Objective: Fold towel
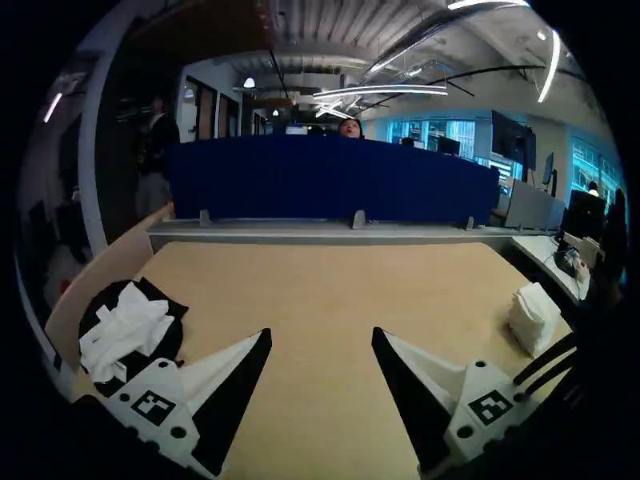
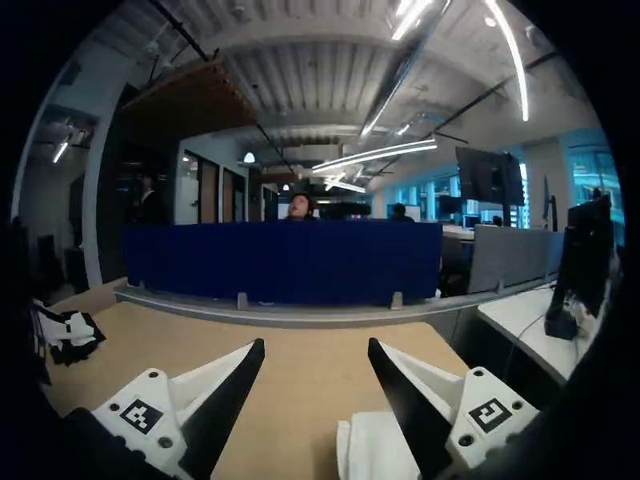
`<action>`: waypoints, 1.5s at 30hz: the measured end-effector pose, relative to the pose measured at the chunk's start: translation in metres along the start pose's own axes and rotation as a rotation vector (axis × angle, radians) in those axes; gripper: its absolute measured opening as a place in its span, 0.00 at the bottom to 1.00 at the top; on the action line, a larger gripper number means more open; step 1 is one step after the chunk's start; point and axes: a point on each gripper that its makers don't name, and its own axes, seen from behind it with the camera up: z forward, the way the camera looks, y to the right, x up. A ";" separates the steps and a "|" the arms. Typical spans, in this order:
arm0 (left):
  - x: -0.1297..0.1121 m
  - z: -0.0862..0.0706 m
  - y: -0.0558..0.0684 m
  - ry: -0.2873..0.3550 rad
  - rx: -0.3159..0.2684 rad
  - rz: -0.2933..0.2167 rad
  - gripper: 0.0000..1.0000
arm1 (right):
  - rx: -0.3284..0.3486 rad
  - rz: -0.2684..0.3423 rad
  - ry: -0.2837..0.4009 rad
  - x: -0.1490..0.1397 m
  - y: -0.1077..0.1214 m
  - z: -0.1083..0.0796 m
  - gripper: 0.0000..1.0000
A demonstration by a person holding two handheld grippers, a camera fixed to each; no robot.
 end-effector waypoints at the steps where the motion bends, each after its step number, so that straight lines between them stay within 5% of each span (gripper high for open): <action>1: 0.005 0.000 -0.001 0.016 0.003 0.002 0.93 | 0.003 0.001 0.007 0.002 -0.006 0.001 1.00; 14: 0.059 0.002 -0.010 0.189 0.029 0.008 0.93 | 0.014 0.026 0.055 0.013 -0.058 0.010 1.00; 35: 0.072 0.017 -0.022 0.268 0.041 0.046 0.93 | 0.029 0.025 0.053 0.017 -0.097 0.009 1.00; 45: 0.060 0.023 -0.019 0.317 0.048 0.113 0.93 | 0.033 -0.014 0.008 0.000 -0.105 0.002 1.00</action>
